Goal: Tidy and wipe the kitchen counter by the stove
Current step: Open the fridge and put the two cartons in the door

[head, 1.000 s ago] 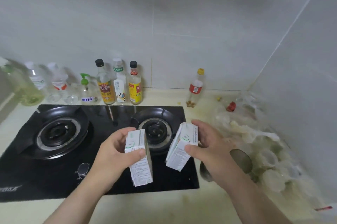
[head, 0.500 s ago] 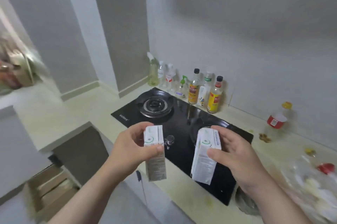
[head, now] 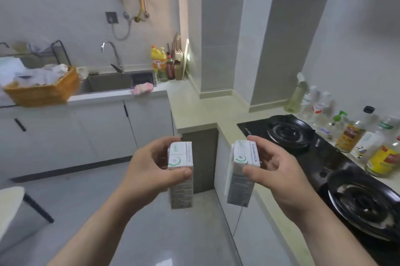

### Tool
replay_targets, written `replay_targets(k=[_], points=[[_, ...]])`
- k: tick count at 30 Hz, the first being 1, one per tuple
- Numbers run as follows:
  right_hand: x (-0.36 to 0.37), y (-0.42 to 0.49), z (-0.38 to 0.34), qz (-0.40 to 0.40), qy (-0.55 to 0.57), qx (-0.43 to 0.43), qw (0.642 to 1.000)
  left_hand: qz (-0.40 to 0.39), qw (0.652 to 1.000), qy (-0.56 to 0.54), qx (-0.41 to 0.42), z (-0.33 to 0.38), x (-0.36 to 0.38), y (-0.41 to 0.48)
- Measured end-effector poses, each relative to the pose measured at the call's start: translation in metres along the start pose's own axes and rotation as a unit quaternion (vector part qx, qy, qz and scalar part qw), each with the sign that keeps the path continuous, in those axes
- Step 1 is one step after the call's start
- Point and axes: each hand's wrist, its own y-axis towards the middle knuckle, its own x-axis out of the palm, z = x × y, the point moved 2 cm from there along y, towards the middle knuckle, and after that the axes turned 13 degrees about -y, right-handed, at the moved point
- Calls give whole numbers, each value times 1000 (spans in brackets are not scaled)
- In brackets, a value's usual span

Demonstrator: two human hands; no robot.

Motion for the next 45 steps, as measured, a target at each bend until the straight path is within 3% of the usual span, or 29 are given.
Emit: replay_targets(k=[13, 25, 37, 45], points=[[202, -49, -58, -173, -20, -30, 984, 210, 976, 48, 22, 28, -172, -190], [310, -113, -107, -312, -5, -63, 948, 360, 932, 33, 32, 54, -228, -329], [357, -85, -135, -475, 37, -124, 871, 526, 846, 68, 55, 71, -214, -369], [409, -96, -157, -590, 63, -153, 791, 680, 726, 60, 84, 79, -197, -413]])
